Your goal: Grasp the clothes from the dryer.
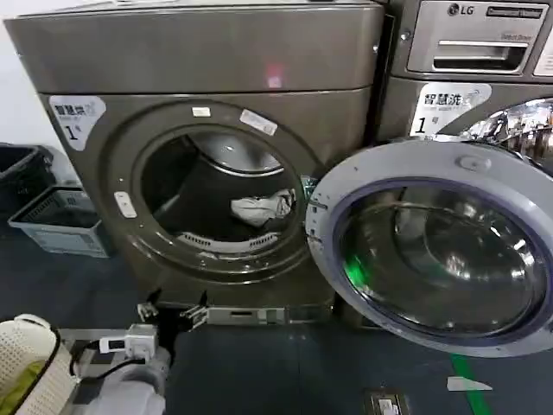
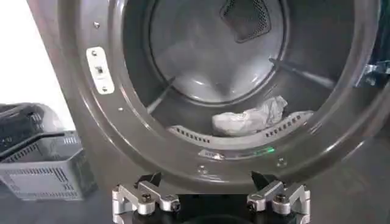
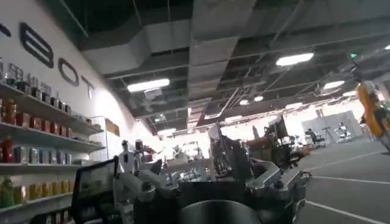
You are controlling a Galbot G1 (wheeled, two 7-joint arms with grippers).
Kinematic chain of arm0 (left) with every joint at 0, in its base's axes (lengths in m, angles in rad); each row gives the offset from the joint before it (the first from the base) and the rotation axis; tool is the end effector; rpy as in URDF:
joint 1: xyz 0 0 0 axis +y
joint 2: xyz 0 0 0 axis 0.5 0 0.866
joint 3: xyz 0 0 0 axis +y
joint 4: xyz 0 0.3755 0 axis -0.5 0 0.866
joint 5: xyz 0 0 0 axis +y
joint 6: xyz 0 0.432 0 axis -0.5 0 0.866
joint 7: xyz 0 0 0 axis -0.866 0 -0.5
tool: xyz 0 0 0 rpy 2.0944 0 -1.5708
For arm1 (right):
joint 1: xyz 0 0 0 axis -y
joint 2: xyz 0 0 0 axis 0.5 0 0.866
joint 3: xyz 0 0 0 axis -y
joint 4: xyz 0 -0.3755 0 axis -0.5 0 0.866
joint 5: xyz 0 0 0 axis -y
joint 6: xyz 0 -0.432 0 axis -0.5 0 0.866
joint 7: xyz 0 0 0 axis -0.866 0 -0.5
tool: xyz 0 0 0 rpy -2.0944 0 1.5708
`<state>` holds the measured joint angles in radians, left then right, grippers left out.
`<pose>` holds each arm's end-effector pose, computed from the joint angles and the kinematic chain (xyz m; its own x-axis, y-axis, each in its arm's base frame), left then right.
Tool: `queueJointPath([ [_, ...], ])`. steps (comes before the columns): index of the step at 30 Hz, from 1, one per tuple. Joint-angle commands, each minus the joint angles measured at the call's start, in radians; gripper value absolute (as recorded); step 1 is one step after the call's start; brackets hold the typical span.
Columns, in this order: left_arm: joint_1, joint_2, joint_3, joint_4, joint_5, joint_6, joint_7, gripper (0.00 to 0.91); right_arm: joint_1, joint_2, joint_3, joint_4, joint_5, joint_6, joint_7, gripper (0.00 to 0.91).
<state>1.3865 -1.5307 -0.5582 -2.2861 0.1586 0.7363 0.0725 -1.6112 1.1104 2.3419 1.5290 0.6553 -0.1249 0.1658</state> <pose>0.2768 0.0150 -0.1949 -0.9337 -0.0697 0.3512 -0.0095 0.9853 0.1703 -0.1785 -0.5498 -0.0843 0.1409 0.9358 -0.3230 0.9781 -0.0812 0.1915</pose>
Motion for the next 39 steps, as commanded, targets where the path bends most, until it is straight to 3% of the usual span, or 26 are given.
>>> queueJointPath([
  [1,0.000,0.001,0.000,0.004,0.001,0.049,0.000,0.907,-0.003,-0.001,0.003,-0.003,0.002,0.003,0.001,0.907],
  [39,-0.024,0.014,0.006,0.035,-0.006,0.049,0.016,0.907,-0.010,0.002,0.009,0.016,0.000,-0.003,-0.001,0.907],
])
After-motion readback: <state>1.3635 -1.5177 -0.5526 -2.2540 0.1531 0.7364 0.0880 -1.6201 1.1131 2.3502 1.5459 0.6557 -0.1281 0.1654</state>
